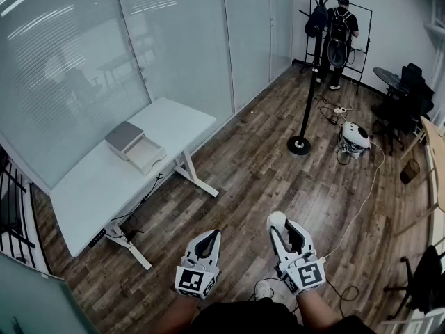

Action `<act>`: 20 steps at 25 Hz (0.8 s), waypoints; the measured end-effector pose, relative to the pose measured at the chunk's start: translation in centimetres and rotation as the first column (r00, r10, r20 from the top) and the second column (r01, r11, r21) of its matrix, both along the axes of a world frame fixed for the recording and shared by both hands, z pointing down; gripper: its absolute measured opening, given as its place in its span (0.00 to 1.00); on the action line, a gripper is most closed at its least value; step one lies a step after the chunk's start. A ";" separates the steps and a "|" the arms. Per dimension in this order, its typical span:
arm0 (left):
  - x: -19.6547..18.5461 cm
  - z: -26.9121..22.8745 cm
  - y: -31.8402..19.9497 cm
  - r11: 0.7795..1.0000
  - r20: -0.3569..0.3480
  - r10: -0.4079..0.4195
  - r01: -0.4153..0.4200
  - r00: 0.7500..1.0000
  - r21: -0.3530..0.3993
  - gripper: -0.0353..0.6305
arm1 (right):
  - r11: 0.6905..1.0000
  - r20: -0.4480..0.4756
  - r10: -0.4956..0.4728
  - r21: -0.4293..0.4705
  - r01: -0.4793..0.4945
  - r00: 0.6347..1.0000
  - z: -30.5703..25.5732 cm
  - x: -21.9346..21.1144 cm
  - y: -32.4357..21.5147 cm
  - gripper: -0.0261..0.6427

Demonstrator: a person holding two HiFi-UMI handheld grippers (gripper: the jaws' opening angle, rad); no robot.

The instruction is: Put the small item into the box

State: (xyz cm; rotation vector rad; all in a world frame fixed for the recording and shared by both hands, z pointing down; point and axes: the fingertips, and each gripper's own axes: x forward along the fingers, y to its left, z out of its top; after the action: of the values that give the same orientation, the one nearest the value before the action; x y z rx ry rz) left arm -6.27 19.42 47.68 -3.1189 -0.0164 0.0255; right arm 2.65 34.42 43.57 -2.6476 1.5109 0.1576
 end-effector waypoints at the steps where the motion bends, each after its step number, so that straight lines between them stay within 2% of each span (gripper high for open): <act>1: 0.0 0.0 0.1 1.000 0.000 0.000 0.000 1.000 0.002 0.07 | 1.000 0.000 -0.001 0.001 0.001 1.000 0.0 0.0 0.0 0.27; 10: 1.2 0.1 1.0 1.000 0.003 -0.016 0.016 1.000 0.010 0.07 | 0.999 -0.009 -0.032 0.005 0.032 0.999 0.2 1.6 0.3 0.27; 14: 2.6 0.6 2.2 0.999 0.022 -0.014 0.013 1.000 0.032 0.07 | 0.997 0.014 -0.069 -0.023 0.070 0.997 0.6 2.3 0.7 0.27; 17: 4.1 0.9 3.3 0.999 0.017 -0.021 0.021 1.000 0.026 0.07 | 0.992 -0.006 -0.128 0.004 0.128 0.992 1.1 3.4 1.5 0.27; 20: 5.2 1.1 4.2 0.998 0.011 -0.051 0.051 0.999 0.038 0.07 | 0.987 -0.011 -0.162 -0.005 0.162 0.987 1.9 4.9 2.0 0.27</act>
State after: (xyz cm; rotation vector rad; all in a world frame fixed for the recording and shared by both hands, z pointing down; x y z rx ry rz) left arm -1.05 23.59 48.80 -3.0804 0.0617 0.0061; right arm 7.55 36.42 45.44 -2.5168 1.7225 0.1574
